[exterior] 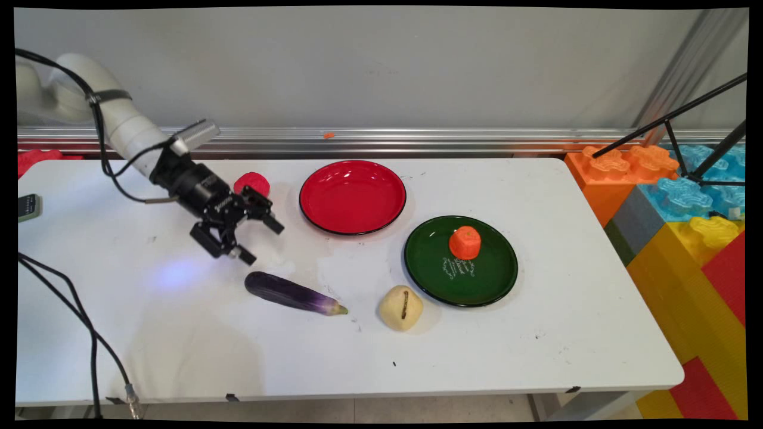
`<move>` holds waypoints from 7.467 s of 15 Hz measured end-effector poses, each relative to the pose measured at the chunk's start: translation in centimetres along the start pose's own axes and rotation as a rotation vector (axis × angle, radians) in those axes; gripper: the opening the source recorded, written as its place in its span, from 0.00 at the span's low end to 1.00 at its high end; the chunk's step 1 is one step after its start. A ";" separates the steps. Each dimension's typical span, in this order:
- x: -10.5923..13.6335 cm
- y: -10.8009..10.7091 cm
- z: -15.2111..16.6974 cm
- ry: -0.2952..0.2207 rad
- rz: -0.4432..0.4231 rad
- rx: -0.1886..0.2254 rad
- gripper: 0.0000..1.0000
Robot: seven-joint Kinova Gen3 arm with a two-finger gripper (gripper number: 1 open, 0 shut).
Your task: Pick up the mandarin from the green plate, then place the picked object on the table
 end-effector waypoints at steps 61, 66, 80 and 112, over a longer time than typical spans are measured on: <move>15.8 -13.2 19.1 0.011 -0.102 0.092 1.00; 15.9 -14.6 21.5 -0.004 -0.098 0.093 1.00; 16.7 -16.8 27.6 -0.003 -0.072 0.097 1.00; 16.4 -12.9 20.7 0.074 -0.033 0.115 0.00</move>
